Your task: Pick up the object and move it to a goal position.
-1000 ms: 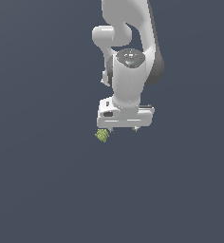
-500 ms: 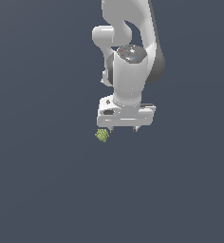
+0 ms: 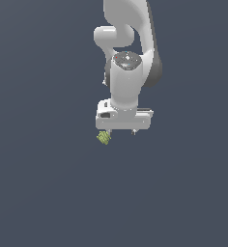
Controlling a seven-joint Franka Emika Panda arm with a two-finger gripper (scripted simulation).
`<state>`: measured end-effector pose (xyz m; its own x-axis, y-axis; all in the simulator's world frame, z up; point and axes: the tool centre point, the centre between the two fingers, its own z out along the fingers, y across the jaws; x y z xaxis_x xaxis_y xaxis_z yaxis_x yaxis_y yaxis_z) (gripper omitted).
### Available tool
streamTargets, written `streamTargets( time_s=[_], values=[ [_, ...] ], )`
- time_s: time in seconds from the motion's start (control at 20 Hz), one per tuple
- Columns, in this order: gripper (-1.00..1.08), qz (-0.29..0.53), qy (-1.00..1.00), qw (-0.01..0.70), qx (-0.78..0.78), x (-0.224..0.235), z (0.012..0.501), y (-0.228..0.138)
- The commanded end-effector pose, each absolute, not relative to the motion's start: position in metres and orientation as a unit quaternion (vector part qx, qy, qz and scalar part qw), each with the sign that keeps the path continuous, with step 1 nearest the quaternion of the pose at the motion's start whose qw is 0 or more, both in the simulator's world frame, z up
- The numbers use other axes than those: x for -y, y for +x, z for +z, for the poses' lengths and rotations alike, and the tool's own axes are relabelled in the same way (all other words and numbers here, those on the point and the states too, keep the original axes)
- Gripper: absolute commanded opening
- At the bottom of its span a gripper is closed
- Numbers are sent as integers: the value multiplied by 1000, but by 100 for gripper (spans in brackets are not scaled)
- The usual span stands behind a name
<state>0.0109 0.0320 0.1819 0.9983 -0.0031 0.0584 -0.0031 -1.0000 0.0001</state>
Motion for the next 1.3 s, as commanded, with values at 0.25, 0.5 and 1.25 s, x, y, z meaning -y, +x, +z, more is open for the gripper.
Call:
streamTargets(
  time_s=[0.25, 0.5, 1.25],
  values=[
    [100, 14, 996, -2, 85, 11, 136, -18],
    [100, 5, 990, -1, 142, 39, 108, -42],
    [100, 0, 985, 0, 174, 55, 80, -57]
  ],
)
